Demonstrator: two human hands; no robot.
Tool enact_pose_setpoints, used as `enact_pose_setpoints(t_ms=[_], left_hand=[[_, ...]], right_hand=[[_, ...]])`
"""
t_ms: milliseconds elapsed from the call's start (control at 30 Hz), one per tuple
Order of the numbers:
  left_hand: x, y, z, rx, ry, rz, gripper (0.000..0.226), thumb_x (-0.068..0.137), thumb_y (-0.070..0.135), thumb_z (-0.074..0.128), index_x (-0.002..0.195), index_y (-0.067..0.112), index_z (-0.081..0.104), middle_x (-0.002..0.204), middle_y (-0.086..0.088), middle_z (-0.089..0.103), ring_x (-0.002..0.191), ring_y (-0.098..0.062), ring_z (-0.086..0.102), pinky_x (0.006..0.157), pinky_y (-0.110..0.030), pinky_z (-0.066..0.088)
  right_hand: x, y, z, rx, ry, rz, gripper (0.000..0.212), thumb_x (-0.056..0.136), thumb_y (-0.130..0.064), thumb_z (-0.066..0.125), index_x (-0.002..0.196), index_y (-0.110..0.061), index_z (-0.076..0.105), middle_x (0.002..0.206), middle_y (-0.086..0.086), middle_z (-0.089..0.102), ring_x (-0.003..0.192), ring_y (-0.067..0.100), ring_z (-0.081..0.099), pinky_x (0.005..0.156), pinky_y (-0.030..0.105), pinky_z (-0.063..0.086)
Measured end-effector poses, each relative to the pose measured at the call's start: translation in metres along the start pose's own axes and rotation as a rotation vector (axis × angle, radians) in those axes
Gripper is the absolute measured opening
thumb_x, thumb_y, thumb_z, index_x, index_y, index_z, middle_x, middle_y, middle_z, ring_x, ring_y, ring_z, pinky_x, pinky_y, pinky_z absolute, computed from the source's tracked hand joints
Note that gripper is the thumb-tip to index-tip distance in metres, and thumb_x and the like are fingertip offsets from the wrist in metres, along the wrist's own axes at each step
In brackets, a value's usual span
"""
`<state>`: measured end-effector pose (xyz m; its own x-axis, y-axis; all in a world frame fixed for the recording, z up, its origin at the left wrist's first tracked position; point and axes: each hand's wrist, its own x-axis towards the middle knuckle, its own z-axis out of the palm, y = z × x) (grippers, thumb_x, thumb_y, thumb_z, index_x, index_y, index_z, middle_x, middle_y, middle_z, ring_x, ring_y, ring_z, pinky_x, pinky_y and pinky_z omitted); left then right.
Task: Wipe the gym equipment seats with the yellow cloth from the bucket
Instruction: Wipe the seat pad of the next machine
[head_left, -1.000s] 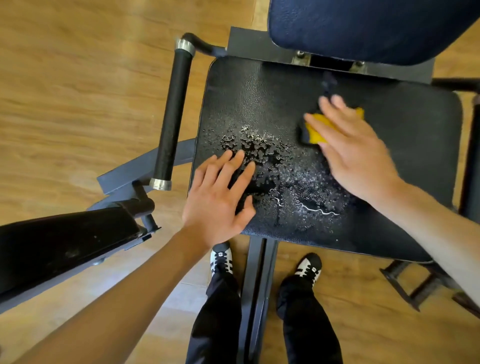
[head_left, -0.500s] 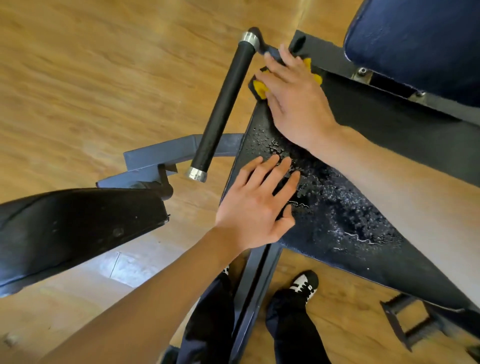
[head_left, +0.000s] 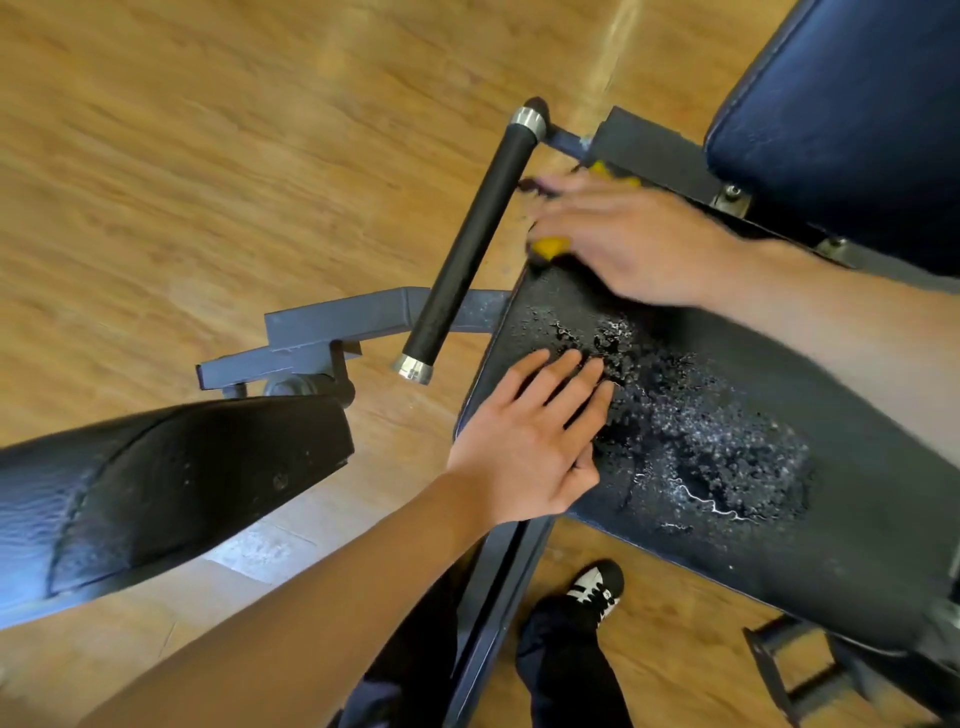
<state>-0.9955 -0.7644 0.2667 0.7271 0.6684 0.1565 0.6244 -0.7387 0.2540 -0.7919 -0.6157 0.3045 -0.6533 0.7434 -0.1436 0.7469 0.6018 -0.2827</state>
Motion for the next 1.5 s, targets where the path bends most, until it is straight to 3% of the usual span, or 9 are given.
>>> enact_pose_setpoints(t_ms=[133,300,400,533,667,733,867,1133,1500], left_hand=[[-0.002,-0.001,0.004,-0.019,0.016,-0.005,0.052,0.091,0.030,0.054,0.136,0.004,0.063,0.144,-0.017,0.058,0.137,-0.036,0.050,0.121,-0.049,0.029],[-0.003,-0.002,0.005,-0.072,0.035,-0.013,0.052,0.089,0.028,0.055,0.134,0.003,0.064,0.135,-0.017,0.063,0.126,-0.035,0.055,0.112,-0.047,0.035],[-0.002,-0.002,0.004,-0.078,0.035,-0.023,0.053,0.088,0.029,0.056,0.134,0.004,0.064,0.138,-0.017,0.062,0.128,-0.035,0.055,0.113,-0.047,0.036],[-0.004,-0.002,0.006,-0.079,0.028,-0.015,0.053,0.090,0.029,0.054,0.136,0.004,0.063,0.145,-0.016,0.058,0.139,-0.034,0.049,0.120,-0.049,0.030],[-0.004,-0.003,0.008,-0.078,0.030,-0.015,0.053,0.091,0.029,0.053,0.136,0.003,0.062,0.145,-0.017,0.058,0.138,-0.035,0.049,0.120,-0.049,0.030],[-0.004,-0.002,0.007,-0.108,0.036,-0.012,0.053,0.090,0.028,0.054,0.135,0.002,0.063,0.143,-0.019,0.058,0.135,-0.036,0.051,0.119,-0.049,0.032],[-0.005,-0.005,0.008,-0.113,0.053,-0.008,0.053,0.089,0.027,0.055,0.135,0.002,0.063,0.144,-0.018,0.058,0.137,-0.035,0.050,0.120,-0.047,0.032],[-0.004,-0.003,0.006,-0.106,0.070,-0.022,0.050,0.090,0.025,0.055,0.134,0.004,0.065,0.144,-0.017,0.059,0.138,-0.033,0.051,0.120,-0.047,0.033],[-0.003,-0.003,0.005,-0.019,0.053,-0.011,0.050,0.091,0.026,0.054,0.136,0.005,0.064,0.145,-0.015,0.059,0.138,-0.033,0.052,0.118,-0.049,0.037]], right_hand=[[0.016,0.020,-0.002,0.023,0.160,0.339,0.039,0.101,-0.016,0.041,0.136,-0.011,0.059,0.147,0.014,0.052,0.145,0.029,0.038,0.121,0.049,0.027],[0.017,-0.069,0.020,0.042,-0.076,-0.151,0.036,0.095,-0.022,0.034,0.102,-0.015,0.069,0.100,0.003,0.064,0.102,0.029,0.055,0.104,0.048,0.041],[0.027,-0.064,0.006,0.052,-0.271,-0.336,0.031,0.100,-0.023,0.038,0.112,-0.020,0.066,0.105,-0.001,0.063,0.104,0.026,0.056,0.094,0.046,0.045],[0.037,0.003,-0.012,-0.017,-0.171,-0.204,0.036,0.098,-0.024,0.039,0.118,-0.011,0.067,0.117,0.006,0.067,0.118,0.030,0.056,0.105,0.051,0.042],[0.041,-0.021,0.006,0.006,-0.022,0.061,0.033,0.091,-0.020,0.037,0.091,-0.008,0.069,0.088,0.010,0.064,0.096,0.033,0.057,0.090,0.048,0.047],[0.035,-0.055,0.015,0.015,-0.071,0.001,0.037,0.088,-0.025,0.034,0.090,-0.012,0.069,0.083,0.004,0.061,0.090,0.030,0.054,0.087,0.043,0.045],[0.029,-0.049,0.000,0.012,-0.248,-0.242,0.034,0.096,-0.025,0.038,0.114,-0.019,0.067,0.113,-0.004,0.066,0.113,0.022,0.057,0.103,0.044,0.043],[0.005,-0.013,0.021,0.082,0.257,0.340,0.040,0.100,-0.008,0.044,0.138,-0.009,0.055,0.155,0.010,0.043,0.150,0.021,0.025,0.125,0.046,0.019],[-0.198,-0.051,0.054,0.135,0.327,0.969,0.053,0.100,-0.003,0.041,0.152,-0.014,0.039,0.165,0.005,0.023,0.155,0.016,0.008,0.125,0.050,0.016]])
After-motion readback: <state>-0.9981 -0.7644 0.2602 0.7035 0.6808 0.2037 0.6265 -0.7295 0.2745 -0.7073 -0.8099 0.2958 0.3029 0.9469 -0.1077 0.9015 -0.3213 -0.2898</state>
